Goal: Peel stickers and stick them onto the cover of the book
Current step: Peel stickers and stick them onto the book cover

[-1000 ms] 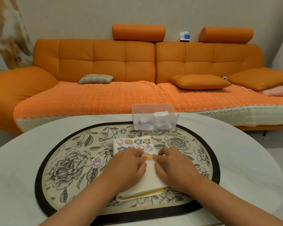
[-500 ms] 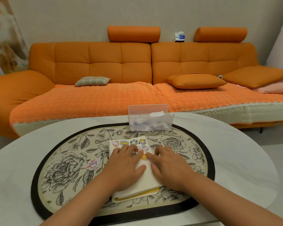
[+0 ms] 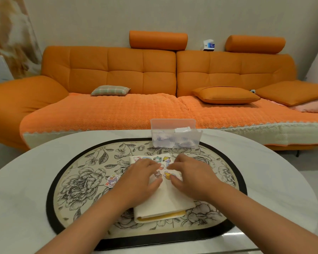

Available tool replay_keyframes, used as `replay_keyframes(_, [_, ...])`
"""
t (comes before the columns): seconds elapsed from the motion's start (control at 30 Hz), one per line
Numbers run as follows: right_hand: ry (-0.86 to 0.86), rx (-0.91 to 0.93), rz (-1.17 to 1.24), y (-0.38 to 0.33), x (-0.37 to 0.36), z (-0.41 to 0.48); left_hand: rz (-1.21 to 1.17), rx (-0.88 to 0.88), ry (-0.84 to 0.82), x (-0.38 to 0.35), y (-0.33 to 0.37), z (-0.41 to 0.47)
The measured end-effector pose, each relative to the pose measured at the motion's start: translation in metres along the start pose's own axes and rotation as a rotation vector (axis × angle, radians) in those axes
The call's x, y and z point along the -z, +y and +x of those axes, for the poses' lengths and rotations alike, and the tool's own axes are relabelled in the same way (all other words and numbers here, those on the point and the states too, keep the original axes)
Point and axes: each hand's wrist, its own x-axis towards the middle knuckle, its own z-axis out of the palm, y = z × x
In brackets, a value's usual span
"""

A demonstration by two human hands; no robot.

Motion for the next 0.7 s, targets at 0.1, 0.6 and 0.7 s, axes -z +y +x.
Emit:
replay_keyframes(0.1, [0.040,0.050,0.060,-0.024,-0.001,0.015,-0.012,0.042,0.098,0.020,-0.015,-0.006])
replay_keyframes(0.6, [-0.046,0.234,0.067,-0.095,-0.046,0.072,0.116,0.234,0.013,0.037,-0.098,-0.053])
replay_keyframes(0.7, [-0.035,0.232,0.073,-0.098,-0.052,0.073,0.050,0.249,0.056,0.035,-0.099,-0.052])
